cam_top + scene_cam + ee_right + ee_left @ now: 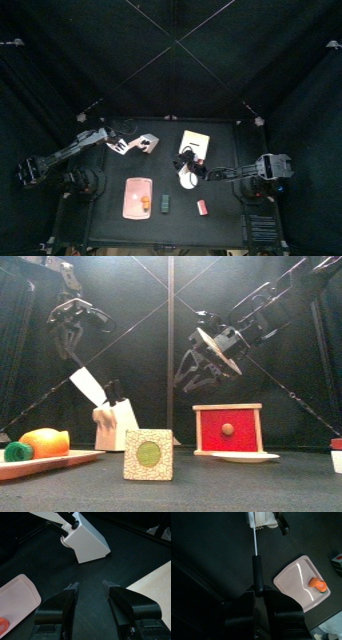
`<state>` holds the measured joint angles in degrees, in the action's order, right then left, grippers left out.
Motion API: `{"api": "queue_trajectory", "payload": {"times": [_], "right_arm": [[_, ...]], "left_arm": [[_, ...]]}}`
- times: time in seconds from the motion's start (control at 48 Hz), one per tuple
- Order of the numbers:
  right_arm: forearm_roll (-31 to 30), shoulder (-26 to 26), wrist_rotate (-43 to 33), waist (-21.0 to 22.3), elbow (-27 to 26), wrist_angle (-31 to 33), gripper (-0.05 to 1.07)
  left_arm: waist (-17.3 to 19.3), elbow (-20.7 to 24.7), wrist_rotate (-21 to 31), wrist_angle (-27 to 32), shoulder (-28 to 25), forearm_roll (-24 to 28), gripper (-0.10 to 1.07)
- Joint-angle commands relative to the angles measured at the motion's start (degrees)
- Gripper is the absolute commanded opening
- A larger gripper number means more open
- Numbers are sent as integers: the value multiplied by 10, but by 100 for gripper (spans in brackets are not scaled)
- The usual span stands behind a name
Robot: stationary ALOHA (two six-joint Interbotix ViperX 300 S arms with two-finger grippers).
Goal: Put cleaver in holder
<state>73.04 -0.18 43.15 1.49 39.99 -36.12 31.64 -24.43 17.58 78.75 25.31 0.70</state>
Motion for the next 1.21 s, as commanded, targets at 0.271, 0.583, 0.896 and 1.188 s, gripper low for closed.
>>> {"api": "queue_trajectory", "payload": {"times": [0.271,0.583,0.896,1.188], "right_arm": [[-1,-21,2,-1,-5,-3,80],[-1,-21,2,-4,-6,-3,80],[-1,-21,2,-4,-7,-1,80],[-1,-22,3,-10,-8,-1,80]], "left_arm": [[0,11,-4,-4,-18,0,42],[3,28,-22,-4,-61,1,42],[11,80,-35,18,-98,1,42],[17,150,-51,81,-173,5,42]]}}
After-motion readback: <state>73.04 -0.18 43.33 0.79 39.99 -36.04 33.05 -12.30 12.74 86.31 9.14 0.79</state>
